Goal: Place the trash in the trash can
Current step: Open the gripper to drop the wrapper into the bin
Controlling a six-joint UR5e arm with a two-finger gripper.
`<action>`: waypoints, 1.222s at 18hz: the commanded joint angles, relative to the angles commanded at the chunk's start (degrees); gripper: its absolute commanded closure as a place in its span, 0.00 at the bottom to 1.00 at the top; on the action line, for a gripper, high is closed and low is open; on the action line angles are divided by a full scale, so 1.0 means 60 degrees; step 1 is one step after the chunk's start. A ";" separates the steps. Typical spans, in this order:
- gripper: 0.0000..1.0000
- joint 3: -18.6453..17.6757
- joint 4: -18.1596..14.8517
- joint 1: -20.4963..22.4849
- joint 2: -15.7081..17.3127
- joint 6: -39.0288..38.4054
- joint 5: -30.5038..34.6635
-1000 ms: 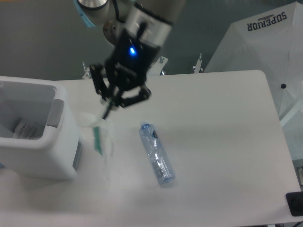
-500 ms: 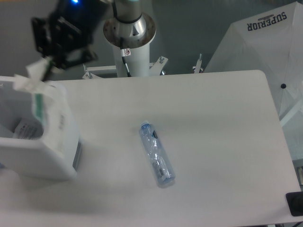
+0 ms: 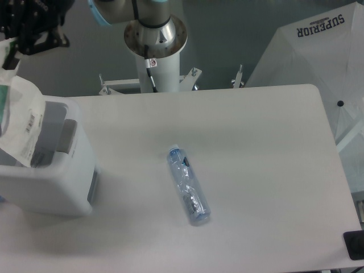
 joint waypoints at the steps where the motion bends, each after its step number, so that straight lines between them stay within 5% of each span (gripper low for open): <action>1: 1.00 -0.0073 0.0015 0.0000 -0.0015 0.0015 0.0000; 4: 0.97 -0.0337 0.0160 -0.0102 -0.0015 0.0074 0.0000; 10: 0.73 -0.0689 0.0864 -0.0176 -0.0073 0.0074 0.0000; 22: 0.73 -0.0968 0.0879 -0.0293 -0.0147 0.0059 0.0073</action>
